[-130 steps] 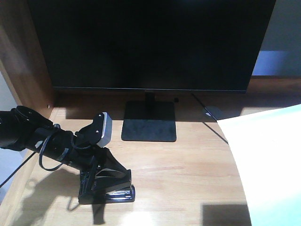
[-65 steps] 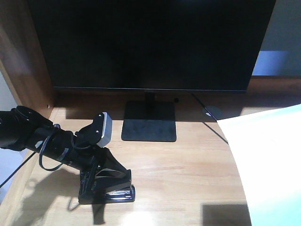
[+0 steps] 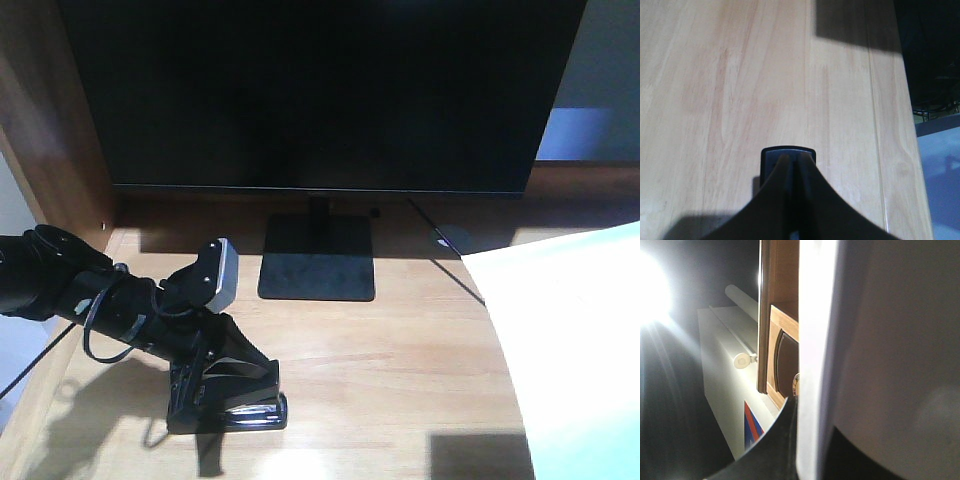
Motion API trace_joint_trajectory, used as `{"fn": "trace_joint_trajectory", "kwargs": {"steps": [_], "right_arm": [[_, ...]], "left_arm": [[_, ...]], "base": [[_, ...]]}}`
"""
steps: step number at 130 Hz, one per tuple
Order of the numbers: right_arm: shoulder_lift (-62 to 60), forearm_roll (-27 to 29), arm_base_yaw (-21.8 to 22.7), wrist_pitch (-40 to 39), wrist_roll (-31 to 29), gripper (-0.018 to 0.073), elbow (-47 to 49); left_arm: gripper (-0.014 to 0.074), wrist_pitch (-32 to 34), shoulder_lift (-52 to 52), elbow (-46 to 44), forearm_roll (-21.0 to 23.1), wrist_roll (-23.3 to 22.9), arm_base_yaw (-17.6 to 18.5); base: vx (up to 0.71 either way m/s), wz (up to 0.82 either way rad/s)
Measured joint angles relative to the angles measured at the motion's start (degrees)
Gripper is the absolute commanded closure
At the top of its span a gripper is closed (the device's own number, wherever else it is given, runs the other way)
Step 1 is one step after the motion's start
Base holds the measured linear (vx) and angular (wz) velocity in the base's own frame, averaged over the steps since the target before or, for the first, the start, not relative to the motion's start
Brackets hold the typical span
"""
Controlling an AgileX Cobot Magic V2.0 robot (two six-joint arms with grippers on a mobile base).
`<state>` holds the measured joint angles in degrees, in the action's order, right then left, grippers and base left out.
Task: Grab stapler and paper to desk for stapling
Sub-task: 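Set the stapler down near the monitor stand with the left gripper, then swing the white paper over the desk with the right gripper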
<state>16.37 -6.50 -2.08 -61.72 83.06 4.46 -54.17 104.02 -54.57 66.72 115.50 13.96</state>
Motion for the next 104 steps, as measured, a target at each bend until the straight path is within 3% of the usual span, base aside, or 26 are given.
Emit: {"fn": "trace_joint_trajectory", "kwargs": {"steps": [40, 72, 104], "right_arm": [[0.0, 0.9, 0.0, 0.9, -0.1, 0.0565, 0.0], [0.5, 0.8, 0.0, 10.7, -0.1, 0.0562, 2.8], [10.3, -1.6, 0.0, 11.1, -0.2, 0.0562, 6.1]], "left_arm": [[0.0603, 0.0, 0.0, 0.0, 0.0, 0.0, 0.0], [0.0603, 0.0, 0.0, 0.0, 0.0, 0.0, 0.0], [0.0603, 0.0, 0.0, 0.0, 0.1, 0.0, 0.0]], "base": [[0.0, 0.0], [0.0, 0.0], [0.0, 0.0]]}}
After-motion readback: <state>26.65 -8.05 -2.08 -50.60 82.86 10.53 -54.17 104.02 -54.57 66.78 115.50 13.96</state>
